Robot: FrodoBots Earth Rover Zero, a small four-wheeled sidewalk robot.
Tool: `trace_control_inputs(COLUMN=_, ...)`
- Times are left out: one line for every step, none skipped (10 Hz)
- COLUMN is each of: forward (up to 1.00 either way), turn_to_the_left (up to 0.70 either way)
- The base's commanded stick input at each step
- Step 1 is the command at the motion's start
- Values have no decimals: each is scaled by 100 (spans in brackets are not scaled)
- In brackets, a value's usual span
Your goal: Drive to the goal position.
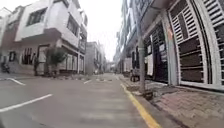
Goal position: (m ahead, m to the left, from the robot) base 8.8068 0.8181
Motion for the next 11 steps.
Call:
trace_control_inputs(forward=49, turn_to_the_left=0)
trace_control_inputs(forward=49, turn_to_the_left=0)
trace_control_inputs(forward=49, turn_to_the_left=0)
trace_control_inputs(forward=49, turn_to_the_left=0)
trace_control_inputs(forward=49, turn_to_the_left=0)
trace_control_inputs(forward=49, turn_to_the_left=0)
trace_control_inputs(forward=49, turn_to_the_left=0)
trace_control_inputs(forward=49, turn_to_the_left=0)
trace_control_inputs(forward=49, turn_to_the_left=0)
trace_control_inputs(forward=49, turn_to_the_left=0)
trace_control_inputs(forward=49, turn_to_the_left=0)
